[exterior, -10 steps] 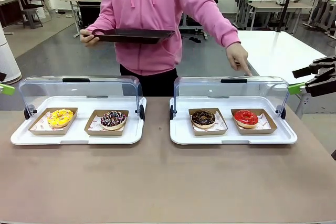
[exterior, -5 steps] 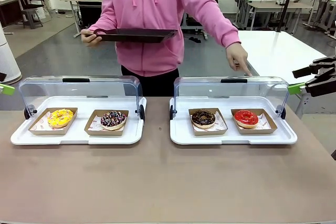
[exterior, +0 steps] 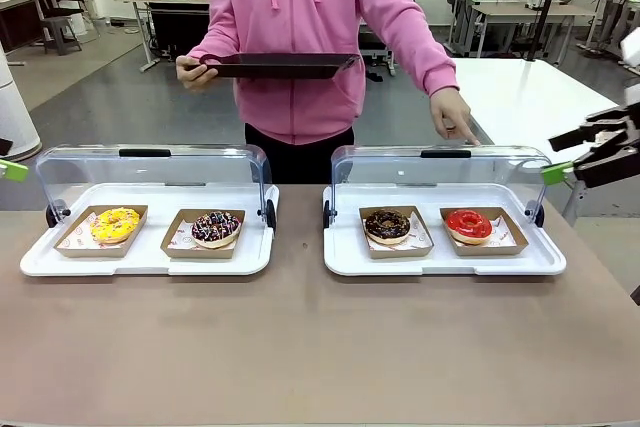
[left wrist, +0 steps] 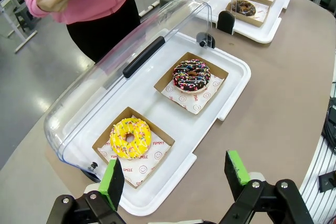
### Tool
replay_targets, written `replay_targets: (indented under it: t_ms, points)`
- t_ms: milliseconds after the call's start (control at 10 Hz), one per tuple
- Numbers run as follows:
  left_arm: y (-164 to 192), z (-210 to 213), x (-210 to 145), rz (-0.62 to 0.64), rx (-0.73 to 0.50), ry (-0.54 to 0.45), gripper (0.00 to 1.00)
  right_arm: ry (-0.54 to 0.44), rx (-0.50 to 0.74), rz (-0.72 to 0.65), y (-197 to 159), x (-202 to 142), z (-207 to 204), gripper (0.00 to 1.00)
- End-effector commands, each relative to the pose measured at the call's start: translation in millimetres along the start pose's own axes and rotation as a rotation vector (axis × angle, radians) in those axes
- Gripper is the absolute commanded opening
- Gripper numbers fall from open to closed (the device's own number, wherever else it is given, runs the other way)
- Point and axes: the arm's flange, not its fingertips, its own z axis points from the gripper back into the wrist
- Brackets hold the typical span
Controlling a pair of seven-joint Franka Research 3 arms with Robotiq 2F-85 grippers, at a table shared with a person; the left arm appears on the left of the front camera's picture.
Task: Provide the desired donut to the person.
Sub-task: Pick up and lift the Paper togo box containing the Donut pointed at by the person.
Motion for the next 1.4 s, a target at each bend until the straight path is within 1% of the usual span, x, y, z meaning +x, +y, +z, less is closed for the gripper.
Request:
replay_targets:
  t_ms: [0,100,200,300,400,500,600,700,800,900,1100,1300]
  points:
    - [1.1,-0.3,-1.3,-0.007,-0.008,-0.009,1.00,0.274,0.065,0.084,-12.2,21.6,-24.4,1.00]
    - [1.1,-0.3,-1.3,-0.007,-0.008,-0.009,1.00,0.390,0.122,0.118,-16.0,25.1,-38.7,1.00]
    - [1.1,-0.3,-1.3,-0.007,-0.008,-0.009,1.00,0.524,0.152,0.133,-25.2,20.4,-56.7,1.00]
    - [1.1,-0.3,-1.3,-0.007,-0.008,-0.009,1.00,0.616,0.198,0.146,-30.9,11.6,-72.3,1.00]
    - [1.1,-0.3,-1.3,-0.007,-0.008,-0.009,1.00,0.687,0.245,0.185,-34.7,-0.4,-83.9,1.00]
    - [1.1,-0.3,-1.3,-0.007,-0.008,-0.009,1.00,0.736,0.266,0.233,-35.5,-17.2,-92.0,1.00]
    - [1.1,-0.3,-1.3,-0.007,-0.008,-0.009,1.00,0.700,0.289,0.292,-36.2,-38.7,-104.1,1.00]
    - [1.1,-0.3,-1.3,-0.007,-0.008,-0.009,1.00,0.674,0.287,0.328,-41.2,-57.6,-117.2,1.00]
    - [1.1,-0.3,-1.3,-0.007,-0.008,-0.009,1.00,0.624,0.299,0.334,-48.4,-72.1,-131.0,1.00]
    - [1.1,-0.3,-1.3,-0.007,-0.008,-0.009,1.00,0.598,0.287,0.349,-55.2,-84.8,-144.2,1.00]
    - [1.1,-0.3,-1.3,-0.007,-0.008,-0.009,1.00,0.563,0.227,0.373,-64.0,-89.9,-153.8,1.00]
    - [1.1,-0.3,-1.3,-0.007,-0.008,-0.009,1.00,0.563,0.195,0.372,-74.0,-91.8,-164.4,1.00]
